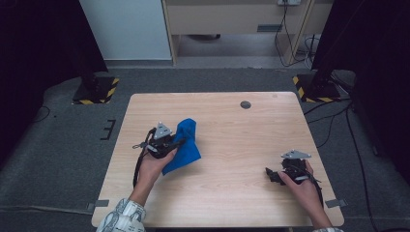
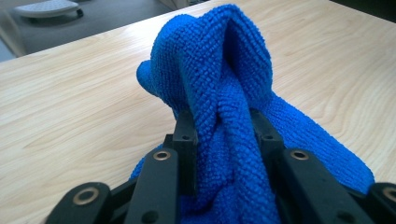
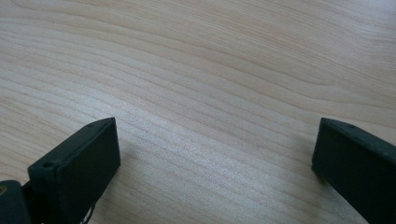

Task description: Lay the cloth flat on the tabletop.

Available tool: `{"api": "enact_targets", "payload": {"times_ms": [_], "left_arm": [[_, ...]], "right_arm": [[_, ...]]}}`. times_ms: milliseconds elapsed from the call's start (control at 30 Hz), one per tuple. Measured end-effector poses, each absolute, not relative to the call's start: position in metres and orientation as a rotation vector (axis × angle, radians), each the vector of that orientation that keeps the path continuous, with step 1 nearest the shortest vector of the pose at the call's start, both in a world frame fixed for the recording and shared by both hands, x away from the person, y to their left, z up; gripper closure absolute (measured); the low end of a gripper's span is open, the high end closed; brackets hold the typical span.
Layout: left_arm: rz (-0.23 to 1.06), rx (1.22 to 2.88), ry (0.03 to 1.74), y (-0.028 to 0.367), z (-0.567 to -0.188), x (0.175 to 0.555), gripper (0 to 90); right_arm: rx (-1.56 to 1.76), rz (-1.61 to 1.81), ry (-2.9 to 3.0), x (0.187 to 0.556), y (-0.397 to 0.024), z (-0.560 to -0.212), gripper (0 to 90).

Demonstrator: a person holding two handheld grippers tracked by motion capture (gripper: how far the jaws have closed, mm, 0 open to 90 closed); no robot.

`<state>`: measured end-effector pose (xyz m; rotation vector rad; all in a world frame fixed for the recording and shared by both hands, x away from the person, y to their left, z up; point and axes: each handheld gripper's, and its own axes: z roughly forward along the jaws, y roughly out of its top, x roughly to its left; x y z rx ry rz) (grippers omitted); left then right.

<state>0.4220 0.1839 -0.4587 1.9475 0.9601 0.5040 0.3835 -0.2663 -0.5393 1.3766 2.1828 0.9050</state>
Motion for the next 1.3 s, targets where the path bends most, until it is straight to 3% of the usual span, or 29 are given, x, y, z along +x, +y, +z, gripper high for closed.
{"api": "enact_targets", "payload": {"times_ms": [767,1300], "left_arm": [[0.425,2.089,0.808,0.081,-0.472,0.425,68.2],[0.423,2.187,0.804,0.054,-0.500,0.436,67.9]], "right_arm": [[1.376,0.905,2.182,0.383,-0.266,-0.539,1.1],[1.376,0.905,2.182,0.384,-0.266,-0.539,1.1]]}}
